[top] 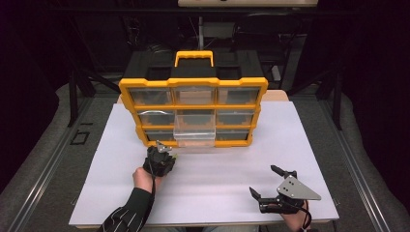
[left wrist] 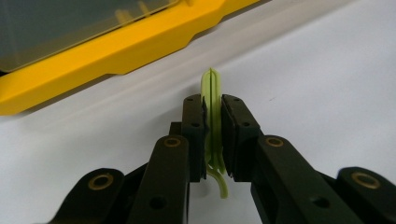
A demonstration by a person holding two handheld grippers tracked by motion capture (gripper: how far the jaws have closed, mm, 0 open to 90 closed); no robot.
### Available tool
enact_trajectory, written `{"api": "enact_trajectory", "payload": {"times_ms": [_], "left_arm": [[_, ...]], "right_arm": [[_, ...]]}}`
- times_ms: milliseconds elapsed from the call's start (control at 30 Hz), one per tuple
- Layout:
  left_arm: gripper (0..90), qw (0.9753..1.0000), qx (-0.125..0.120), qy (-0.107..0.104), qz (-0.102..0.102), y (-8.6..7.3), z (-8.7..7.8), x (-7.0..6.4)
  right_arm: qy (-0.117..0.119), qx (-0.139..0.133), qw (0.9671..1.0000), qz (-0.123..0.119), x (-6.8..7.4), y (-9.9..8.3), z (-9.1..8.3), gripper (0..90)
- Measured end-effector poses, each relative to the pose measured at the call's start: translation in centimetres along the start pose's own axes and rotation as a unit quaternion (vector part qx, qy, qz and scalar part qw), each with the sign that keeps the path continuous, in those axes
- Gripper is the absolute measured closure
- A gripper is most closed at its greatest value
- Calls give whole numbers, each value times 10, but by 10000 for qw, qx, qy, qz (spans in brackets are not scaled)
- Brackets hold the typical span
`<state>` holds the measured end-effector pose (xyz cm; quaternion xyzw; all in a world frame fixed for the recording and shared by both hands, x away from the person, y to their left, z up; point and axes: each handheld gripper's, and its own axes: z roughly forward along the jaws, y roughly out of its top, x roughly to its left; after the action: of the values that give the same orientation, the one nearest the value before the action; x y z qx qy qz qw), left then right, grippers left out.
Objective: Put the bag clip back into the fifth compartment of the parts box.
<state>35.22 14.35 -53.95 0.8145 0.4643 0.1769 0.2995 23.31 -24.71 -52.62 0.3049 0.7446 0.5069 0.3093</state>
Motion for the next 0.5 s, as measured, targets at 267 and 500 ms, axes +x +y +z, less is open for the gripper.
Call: {"api": "enact_trajectory", "payload": {"times_ms": [267,500], "left_arm": [[806,9999,-31,-119,119,2,-8,3],[806,9995,-48,-199,248,4,-14,4]], "right_arm": [[2,28,10000,13,0,0,1,26],[-17,66,10000,9,0,-1,1,26]]}}
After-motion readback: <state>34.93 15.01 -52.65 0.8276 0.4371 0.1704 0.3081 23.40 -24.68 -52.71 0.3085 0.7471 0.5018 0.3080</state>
